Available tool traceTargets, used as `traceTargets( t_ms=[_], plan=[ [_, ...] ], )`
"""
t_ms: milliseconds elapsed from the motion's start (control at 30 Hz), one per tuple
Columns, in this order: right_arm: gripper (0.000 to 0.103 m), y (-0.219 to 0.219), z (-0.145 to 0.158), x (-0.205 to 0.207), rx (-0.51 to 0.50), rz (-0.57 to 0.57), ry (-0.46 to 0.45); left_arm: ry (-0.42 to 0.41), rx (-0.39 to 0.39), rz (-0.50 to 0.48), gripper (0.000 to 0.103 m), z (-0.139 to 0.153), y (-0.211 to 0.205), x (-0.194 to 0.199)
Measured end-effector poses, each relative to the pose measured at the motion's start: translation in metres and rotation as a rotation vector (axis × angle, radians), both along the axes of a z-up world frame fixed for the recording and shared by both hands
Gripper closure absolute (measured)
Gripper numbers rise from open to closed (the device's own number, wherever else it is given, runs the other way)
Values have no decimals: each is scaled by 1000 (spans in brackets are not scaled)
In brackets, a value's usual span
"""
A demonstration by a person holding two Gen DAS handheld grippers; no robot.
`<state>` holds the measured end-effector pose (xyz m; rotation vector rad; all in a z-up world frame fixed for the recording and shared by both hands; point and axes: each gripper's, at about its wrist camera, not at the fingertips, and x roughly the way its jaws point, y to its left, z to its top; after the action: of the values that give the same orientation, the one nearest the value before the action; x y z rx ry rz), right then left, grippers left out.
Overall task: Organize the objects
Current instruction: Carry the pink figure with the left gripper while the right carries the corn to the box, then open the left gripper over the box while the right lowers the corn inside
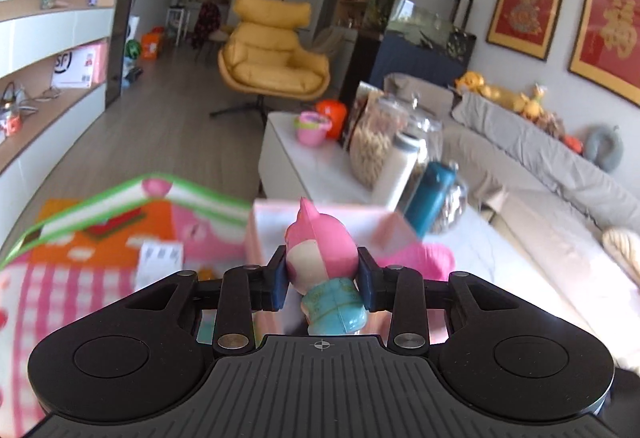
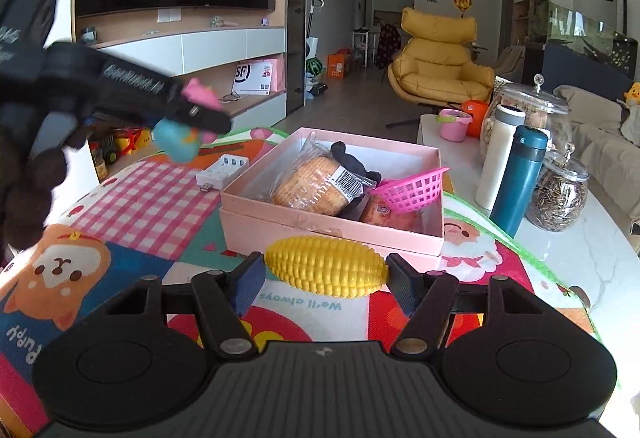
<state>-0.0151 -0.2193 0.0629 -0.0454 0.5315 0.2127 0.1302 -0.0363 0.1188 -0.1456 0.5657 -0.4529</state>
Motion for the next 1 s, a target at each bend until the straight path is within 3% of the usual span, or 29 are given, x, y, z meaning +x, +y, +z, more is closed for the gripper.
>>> traceTargets(
  t_ms=[167, 233, 367, 467, 600, 733, 800, 833, 867, 1000],
  plan=[
    [37, -11, -5, 0, 13, -18, -7, 87, 124, -8, 64, -30, -42, 61],
    [37, -16, -5, 0, 13, -18, -8, 103, 101, -9, 64, -39, -43, 65],
    [37, -26, -2, 7, 21, -29, 1, 53, -18, 4, 64, -41, -22, 51],
    [37, -31, 11, 17, 36, -36, -10, 19, -65, 7, 64, -38, 1, 31],
    [37, -39, 46, 45, 55, -31, -62, 21, -33, 10, 64, -45, 30, -3],
    [37, -38, 78, 113, 73, -62, -50, 35, 19, 23, 64, -63, 51, -30],
    [33, -34, 83, 147, 61, -80, -25, 49, 79, 29, 64, -73, 57, -37],
    [24, -31, 83, 160, 48, -107, -8, 60, 106, 38, 64, -78, 61, -39],
    [22, -29, 81, 171, 40, -124, 9, 71, 119, 49, 64, -82, 66, -41],
    [22, -18, 68, 181, 64, -109, 92, 108, 86, 100, 64, -94, 95, -39]
  ],
)
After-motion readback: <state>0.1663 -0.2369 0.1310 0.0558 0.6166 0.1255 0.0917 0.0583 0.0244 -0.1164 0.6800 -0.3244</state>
